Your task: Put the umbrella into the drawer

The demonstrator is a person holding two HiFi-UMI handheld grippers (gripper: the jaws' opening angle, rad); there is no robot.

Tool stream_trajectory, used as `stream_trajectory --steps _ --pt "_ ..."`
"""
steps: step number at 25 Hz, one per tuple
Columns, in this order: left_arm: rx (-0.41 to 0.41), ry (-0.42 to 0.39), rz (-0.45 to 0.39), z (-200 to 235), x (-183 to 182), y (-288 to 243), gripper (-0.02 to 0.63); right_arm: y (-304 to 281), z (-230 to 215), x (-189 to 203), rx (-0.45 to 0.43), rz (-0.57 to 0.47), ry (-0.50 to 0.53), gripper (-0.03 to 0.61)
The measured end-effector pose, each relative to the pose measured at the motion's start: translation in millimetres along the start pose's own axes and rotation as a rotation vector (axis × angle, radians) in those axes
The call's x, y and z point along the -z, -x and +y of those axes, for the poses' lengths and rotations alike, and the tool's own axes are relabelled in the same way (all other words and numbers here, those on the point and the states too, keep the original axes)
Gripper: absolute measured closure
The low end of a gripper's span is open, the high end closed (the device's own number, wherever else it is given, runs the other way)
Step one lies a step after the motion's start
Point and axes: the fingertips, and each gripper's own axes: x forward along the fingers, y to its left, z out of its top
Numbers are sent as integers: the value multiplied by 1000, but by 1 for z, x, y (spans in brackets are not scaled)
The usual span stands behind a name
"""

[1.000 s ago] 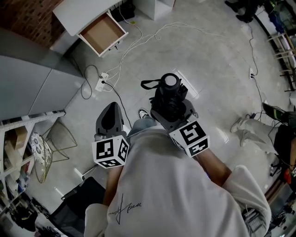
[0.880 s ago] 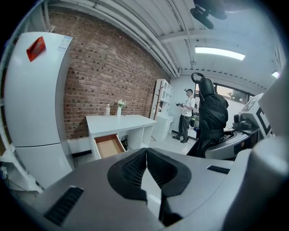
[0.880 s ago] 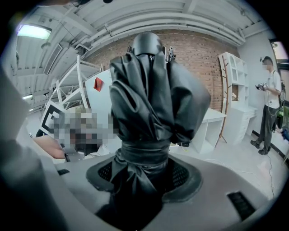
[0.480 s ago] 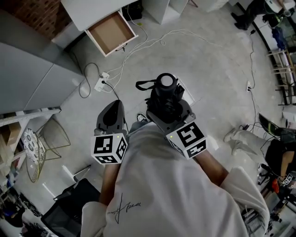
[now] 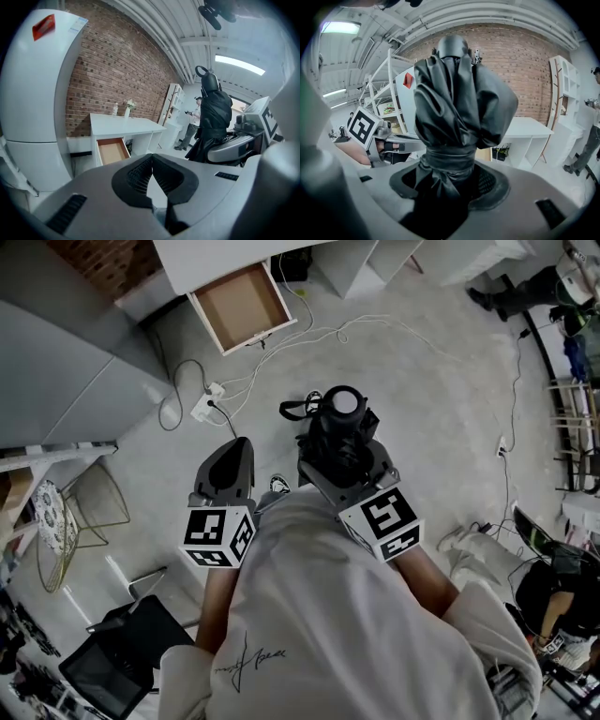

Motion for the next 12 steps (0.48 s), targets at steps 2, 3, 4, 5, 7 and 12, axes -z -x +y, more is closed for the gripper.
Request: stream_trajectory --steps 2,3,4,5,7,12 --pt "-25 5 -7 5 -9 -14 595 -11 -17 -8 -20 -5 9 316" --pt "-40 8 -8 8 -14 -23 595 -17 -28 -13 -31 -7 14 316" --pt "-60 13 -10 12 -20 -32 595 -23 -39 -18 -42 -9 19 316" --pt "-82 18 -13 16 -26 -41 595 -30 -51 -24 -56 -11 27 316" --pt "-127 35 -20 24 -40 -57 595 -43 -73 -36 -87 -10 45 316" --pt "-215 81 -34 38 -73 -101 595 -75 -121 -68 -174 1 90 316"
